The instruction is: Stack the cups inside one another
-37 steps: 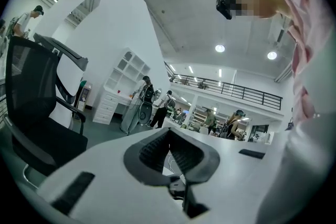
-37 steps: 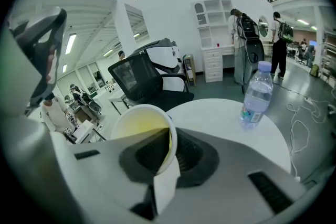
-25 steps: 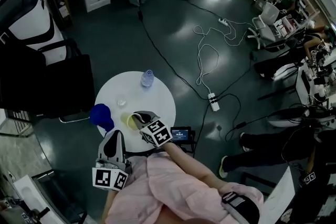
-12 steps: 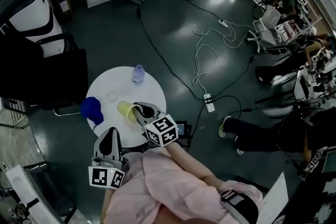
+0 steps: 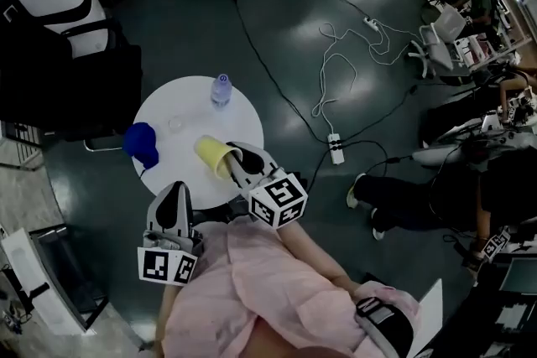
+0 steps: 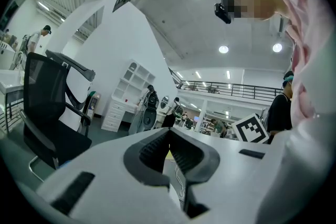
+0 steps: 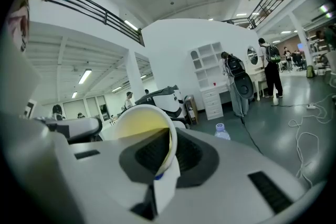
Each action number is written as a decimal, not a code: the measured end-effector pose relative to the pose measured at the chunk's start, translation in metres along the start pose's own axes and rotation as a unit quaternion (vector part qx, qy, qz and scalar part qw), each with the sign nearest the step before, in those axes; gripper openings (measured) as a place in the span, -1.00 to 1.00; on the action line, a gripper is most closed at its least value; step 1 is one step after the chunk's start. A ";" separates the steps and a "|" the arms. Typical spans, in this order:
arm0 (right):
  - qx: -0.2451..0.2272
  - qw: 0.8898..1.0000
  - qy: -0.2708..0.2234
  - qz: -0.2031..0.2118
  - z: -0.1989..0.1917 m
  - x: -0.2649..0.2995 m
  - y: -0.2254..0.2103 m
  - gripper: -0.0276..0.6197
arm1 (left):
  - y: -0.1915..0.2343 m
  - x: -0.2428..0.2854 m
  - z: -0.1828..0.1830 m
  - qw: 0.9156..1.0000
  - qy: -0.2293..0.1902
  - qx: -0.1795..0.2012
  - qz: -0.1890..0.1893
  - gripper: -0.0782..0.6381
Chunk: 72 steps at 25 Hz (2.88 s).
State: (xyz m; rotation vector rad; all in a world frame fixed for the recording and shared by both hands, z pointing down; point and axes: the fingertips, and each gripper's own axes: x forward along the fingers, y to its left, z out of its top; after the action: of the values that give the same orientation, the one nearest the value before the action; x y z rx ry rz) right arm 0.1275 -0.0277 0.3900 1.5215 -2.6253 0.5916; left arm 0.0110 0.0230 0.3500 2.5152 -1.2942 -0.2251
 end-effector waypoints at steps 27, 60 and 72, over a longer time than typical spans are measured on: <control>0.034 0.998 -0.041 -0.023 0.023 -0.048 -0.022 -0.79 | -0.003 0.005 0.004 0.999 -0.004 0.011 0.033 -0.73; 0.034 0.999 -0.032 -0.016 0.014 -0.049 -0.011 -0.79 | -0.001 -0.007 0.003 0.999 -0.009 0.006 0.041 -0.73; 0.037 0.999 -0.026 -0.013 0.010 -0.045 -0.011 -0.79 | 0.001 -0.006 0.002 0.999 -0.006 0.004 0.042 -0.73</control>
State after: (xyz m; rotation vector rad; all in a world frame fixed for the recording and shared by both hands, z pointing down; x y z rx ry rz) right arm 0.1613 0.0009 0.3733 1.6115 -2.6450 0.6620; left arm 0.0063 0.0267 0.3489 2.4637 -1.4046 -0.2182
